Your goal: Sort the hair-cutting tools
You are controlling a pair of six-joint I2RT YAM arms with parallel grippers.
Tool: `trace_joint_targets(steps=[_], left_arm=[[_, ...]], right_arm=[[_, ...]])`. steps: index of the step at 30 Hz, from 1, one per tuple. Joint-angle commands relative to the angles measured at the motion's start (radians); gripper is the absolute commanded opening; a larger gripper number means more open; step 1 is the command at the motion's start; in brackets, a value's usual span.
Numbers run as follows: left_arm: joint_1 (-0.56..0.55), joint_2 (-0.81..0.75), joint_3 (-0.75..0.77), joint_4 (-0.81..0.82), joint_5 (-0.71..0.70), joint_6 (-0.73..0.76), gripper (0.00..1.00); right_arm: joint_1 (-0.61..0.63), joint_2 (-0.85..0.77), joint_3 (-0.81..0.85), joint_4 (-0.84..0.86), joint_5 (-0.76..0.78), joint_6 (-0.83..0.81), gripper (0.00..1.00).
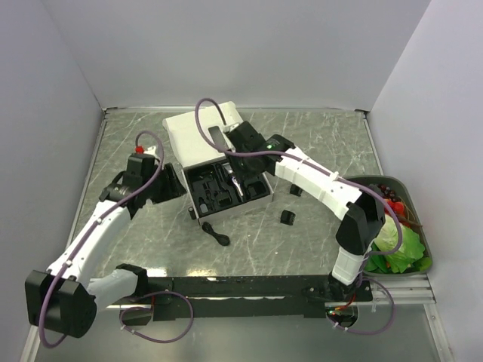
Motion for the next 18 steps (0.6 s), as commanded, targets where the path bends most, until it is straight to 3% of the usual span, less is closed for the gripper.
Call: trace_joint_targets(steps=[1,8,10,14,18], left_arm=[[-0.002,-0.062,-0.066,-0.008,0.029,-0.068,0.53],[-0.002,-0.082,-0.132,0.052,0.058,-0.05,0.56],[-0.003,-0.064,-0.117,0.043,0.045,-0.022,0.65],[-0.005,0.001,-0.05,0.058,0.124,0.067,0.7],[-0.006,0.051,0.029,0.034,0.072,0.197,0.79]], right_arm=[[0.025,-0.062,-0.043,-0.031,-0.024,-0.007,0.42],[0.05,-0.079,-0.085,-0.031,-0.061,-0.011,0.44],[0.056,-0.087,-0.091,-0.04,-0.067,-0.019,0.45],[0.065,-0.13,-0.149,-0.043,-0.082,-0.031,0.46],[0.073,-0.199,-0.226,-0.031,-0.081,-0.036,0.47]])
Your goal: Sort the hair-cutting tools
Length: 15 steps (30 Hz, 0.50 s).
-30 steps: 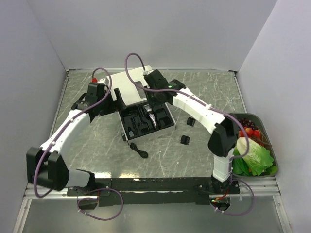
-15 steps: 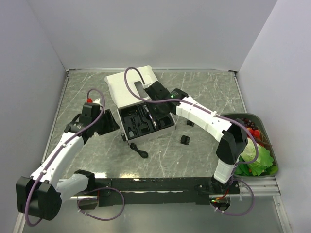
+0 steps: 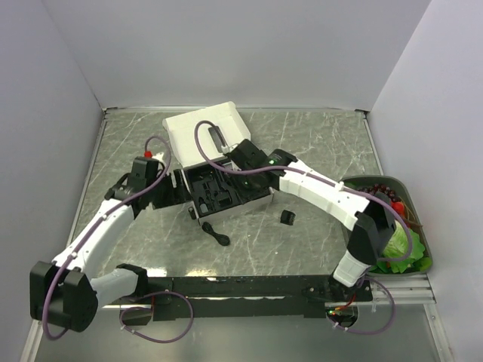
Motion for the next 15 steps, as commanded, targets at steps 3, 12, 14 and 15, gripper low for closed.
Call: trace_joint_targets(steps=[3,12,14,15], left_arm=[[-0.003,0.058,0.134,0.023,-0.049,0.267,0.84],[-0.003,-0.07,0.022,0.123,-0.008,0.47,0.88],[-0.005,-0.065,0.03,0.106,0.015,0.49,0.88],[-0.007,-0.063,0.027,0.106,0.012,0.528,0.88]], right_arm=[[0.013,-0.149,-0.101,-0.009,0.004,-0.029,0.48],[0.015,-0.207,-0.178,-0.007,-0.025,-0.037,0.49],[0.015,-0.206,-0.172,-0.007,-0.051,-0.032,0.49],[0.015,-0.206,-0.171,-0.006,-0.059,-0.029,0.49]])
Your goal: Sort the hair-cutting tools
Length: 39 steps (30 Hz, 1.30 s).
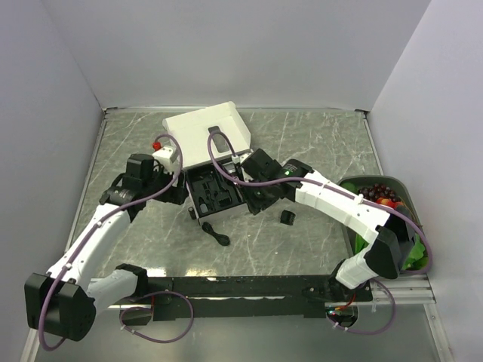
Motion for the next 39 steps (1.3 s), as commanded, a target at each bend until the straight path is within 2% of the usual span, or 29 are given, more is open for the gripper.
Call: trace_joint_targets(steps=[1,10,17,26,31,39], left_arm=[[-0.018,-0.007,-0.003,0.041,0.03,0.152,0.88],[-0.09,0.122,0.005,-0.013,-0.021,0.27,0.88],[-0.11,0.059,-0.078,0.018,-0.027,0.322,0.9],[-0.153,0.11,-0.11,0.059,-0.069,0.339,0.88],[-0.165,0.188,-0.095,0.071,-0.107,0.353,0.82],[-0.17,0.274,-0.032,0.071,-0.116,0.376,0.77]], right_arm=[[0.012,-0.035,0.004,0.003,-0.046,0.0,0.49],[0.022,-0.036,0.009,-0.01,-0.063,0.003,0.5],[0.027,-0.049,-0.013,-0.006,-0.069,0.01,0.5],[0.032,-0.053,-0.04,0.01,-0.08,0.018,0.5],[0.032,-0.05,-0.043,0.011,-0.076,0.018,0.5],[0.032,-0.059,-0.049,0.016,-0.069,0.018,0.49]])
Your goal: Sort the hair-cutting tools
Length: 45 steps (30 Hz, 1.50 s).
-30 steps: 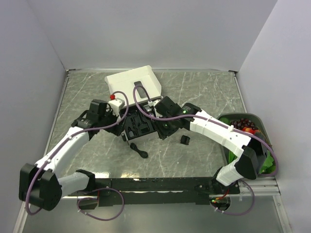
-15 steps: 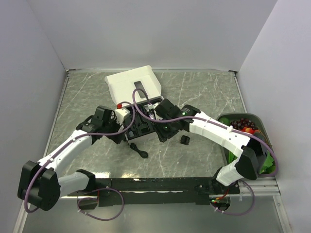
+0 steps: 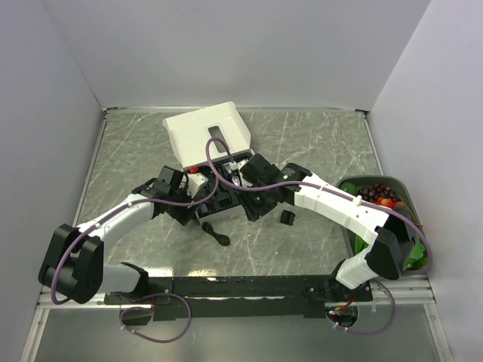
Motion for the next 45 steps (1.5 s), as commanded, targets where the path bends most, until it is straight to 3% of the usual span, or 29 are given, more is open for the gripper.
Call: trace_joint_targets(steps=[1,14,28,37,45], left_arm=[[-0.005,0.027,0.066,0.033,-0.007,0.034,0.77],[-0.008,0.06,0.124,0.036,0.137,0.067,0.76],[-0.013,0.1,0.123,0.017,0.231,0.074,0.58],[-0.013,0.099,0.147,-0.018,0.223,0.071,0.35],[-0.014,0.109,0.251,-0.111,0.192,-0.001,0.01]], right_arm=[[0.01,-0.054,-0.011,0.013,0.011,0.008,0.49],[0.01,-0.034,0.007,0.013,0.014,0.002,0.49],[0.01,-0.023,0.0,0.018,0.012,0.006,0.48],[0.01,-0.021,-0.005,0.022,0.009,0.005,0.41],[0.009,-0.017,0.009,0.028,-0.002,0.008,0.42]])
